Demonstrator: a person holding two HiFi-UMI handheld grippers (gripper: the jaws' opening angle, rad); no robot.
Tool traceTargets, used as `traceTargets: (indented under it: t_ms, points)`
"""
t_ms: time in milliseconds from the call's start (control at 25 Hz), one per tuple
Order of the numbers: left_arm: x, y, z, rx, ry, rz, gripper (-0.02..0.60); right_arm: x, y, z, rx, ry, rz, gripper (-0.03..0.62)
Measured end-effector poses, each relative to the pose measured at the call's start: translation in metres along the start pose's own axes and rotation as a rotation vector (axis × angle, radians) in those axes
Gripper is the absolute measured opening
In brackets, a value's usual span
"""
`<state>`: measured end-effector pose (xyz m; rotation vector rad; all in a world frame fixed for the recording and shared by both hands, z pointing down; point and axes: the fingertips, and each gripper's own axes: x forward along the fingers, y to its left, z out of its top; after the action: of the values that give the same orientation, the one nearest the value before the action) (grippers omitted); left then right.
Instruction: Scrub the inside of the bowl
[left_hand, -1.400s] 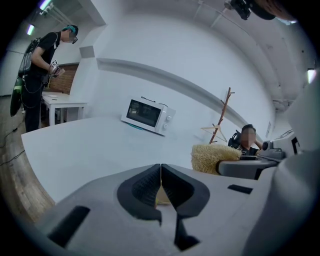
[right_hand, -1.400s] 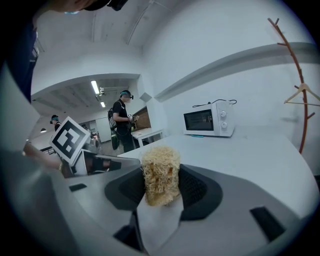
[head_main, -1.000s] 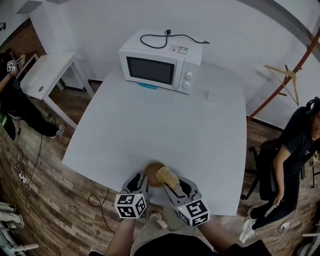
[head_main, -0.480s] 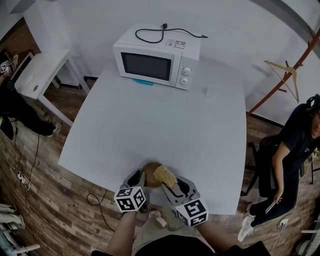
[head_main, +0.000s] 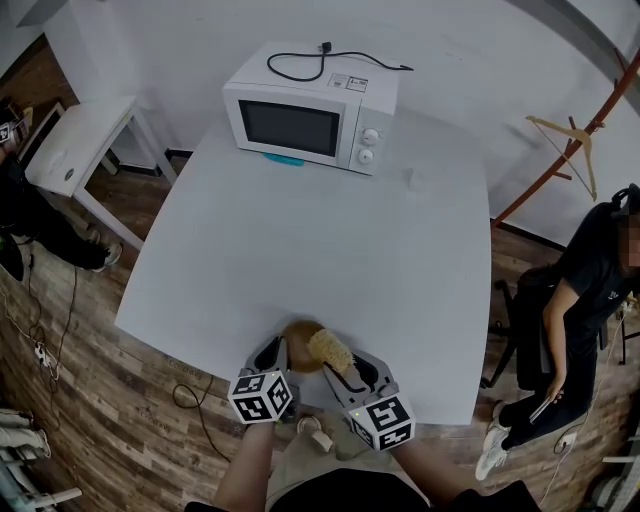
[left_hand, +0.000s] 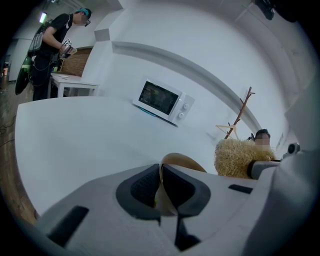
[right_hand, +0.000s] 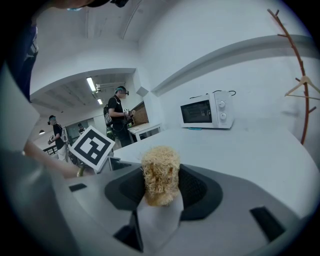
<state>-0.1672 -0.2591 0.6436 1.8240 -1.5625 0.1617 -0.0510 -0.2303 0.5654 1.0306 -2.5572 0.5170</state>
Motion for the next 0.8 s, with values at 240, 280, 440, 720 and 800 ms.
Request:
traceTargets:
  t_ms: [240, 280, 440, 720, 800]
  points:
    - [-0.017, -0.012, 0.010, 0.020, -0.032, -0.017, 0.032, -0.006, 0.007, -0.002, -0.004, -0.003, -0.006, 0.179]
    - [-0.021, -0.014, 0.011, 0.025, -0.038, -0.019, 0.032, -0.008, 0.008, -0.002, -0.004, -0.004, -0.007, 0.179]
    - [-0.037, -0.023, 0.016, 0.055, -0.058, -0.023, 0.032, -0.013, 0.015, 0.000, -0.011, -0.013, -0.014, 0.178]
    - [-0.068, -0.036, 0.019, 0.117, -0.096, -0.026, 0.032, -0.020, 0.039, 0.009, -0.069, -0.033, 0.008, 0.179]
    - [-0.077, -0.039, 0.019, 0.130, -0.106, -0.030, 0.032, -0.022, 0.047, 0.008, -0.086, -0.026, 0.013, 0.179]
